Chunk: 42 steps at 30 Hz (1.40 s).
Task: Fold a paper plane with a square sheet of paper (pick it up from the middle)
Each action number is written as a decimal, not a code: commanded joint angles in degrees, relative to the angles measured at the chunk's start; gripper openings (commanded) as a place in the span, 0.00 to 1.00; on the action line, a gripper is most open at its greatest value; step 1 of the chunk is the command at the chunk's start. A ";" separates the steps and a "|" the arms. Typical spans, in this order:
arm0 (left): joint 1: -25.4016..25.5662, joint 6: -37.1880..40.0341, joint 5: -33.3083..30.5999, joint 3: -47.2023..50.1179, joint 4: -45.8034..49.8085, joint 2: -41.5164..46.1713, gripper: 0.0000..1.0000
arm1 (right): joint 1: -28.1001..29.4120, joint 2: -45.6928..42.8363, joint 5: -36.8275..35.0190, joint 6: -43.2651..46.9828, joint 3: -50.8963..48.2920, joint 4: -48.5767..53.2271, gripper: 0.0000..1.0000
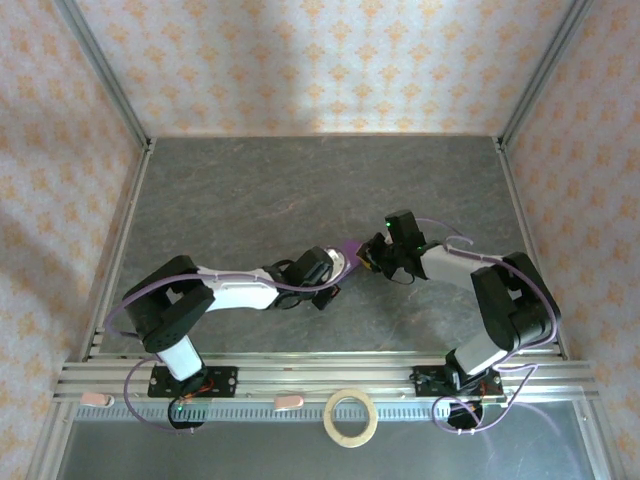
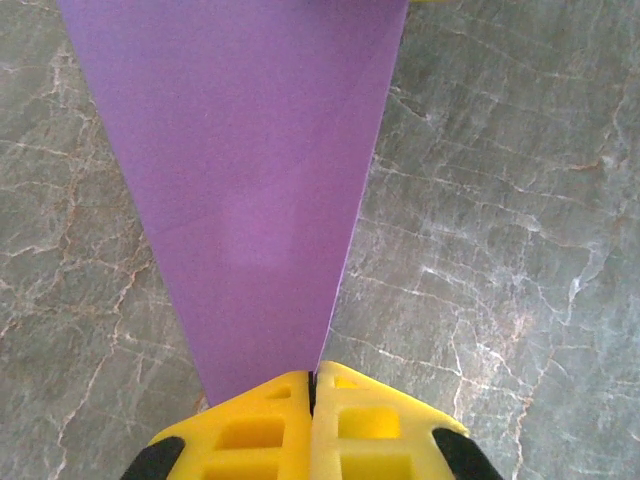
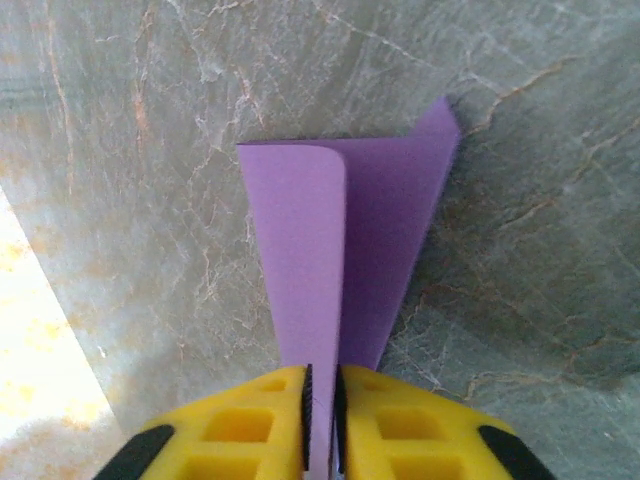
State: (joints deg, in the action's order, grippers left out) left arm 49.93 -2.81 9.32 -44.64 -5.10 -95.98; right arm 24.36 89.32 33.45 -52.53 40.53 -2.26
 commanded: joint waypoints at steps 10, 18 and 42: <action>2.29 2.89 -9.35 -1.43 2.29 2.11 0.18 | 0.33 -0.75 -0.10 -0.02 0.05 0.03 0.00; 3.45 3.77 -12.97 -1.86 2.63 1.35 0.24 | 0.26 -1.00 1.30 -0.41 -0.15 -1.10 0.00; 4.45 5.01 -16.08 -2.05 2.73 -0.36 0.17 | 0.28 -0.89 2.14 0.24 0.69 -0.99 0.00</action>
State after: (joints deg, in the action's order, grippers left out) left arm 54.02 1.32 -5.04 -45.36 -3.60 -95.50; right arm 24.36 89.32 35.03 -52.45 40.51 -2.61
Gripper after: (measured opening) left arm 0.179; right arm 0.043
